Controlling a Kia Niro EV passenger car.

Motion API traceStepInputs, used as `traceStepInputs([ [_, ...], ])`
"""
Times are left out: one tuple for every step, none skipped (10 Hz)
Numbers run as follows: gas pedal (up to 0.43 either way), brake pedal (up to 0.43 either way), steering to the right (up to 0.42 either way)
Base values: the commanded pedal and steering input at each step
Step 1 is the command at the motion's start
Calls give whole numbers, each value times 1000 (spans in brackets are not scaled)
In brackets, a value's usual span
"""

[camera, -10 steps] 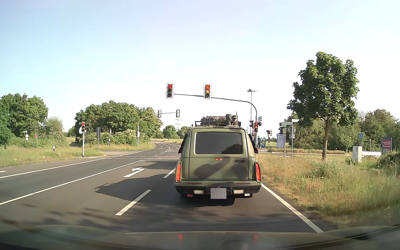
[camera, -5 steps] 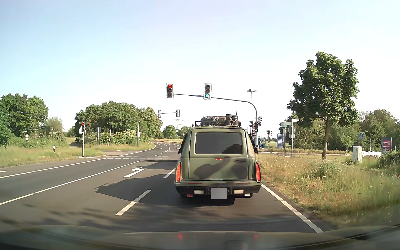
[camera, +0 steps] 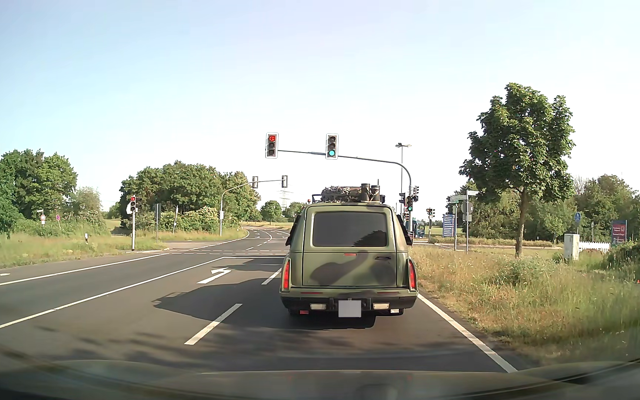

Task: Follow the waypoints while adhering to traffic rules and regulations

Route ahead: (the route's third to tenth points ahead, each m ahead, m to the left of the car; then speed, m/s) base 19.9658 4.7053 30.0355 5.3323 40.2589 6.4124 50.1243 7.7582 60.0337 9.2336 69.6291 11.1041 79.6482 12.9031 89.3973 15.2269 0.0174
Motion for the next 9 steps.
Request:
traceStepInputs([
  [0,43,-3],
  [0,30,-3],
  [0,30,-3],
  [0,30,-3],
  [0,30,-3],
  [0,30,-3],
  [0,30,-3],
  [0,30,-4],
  [28,30,-4],
])
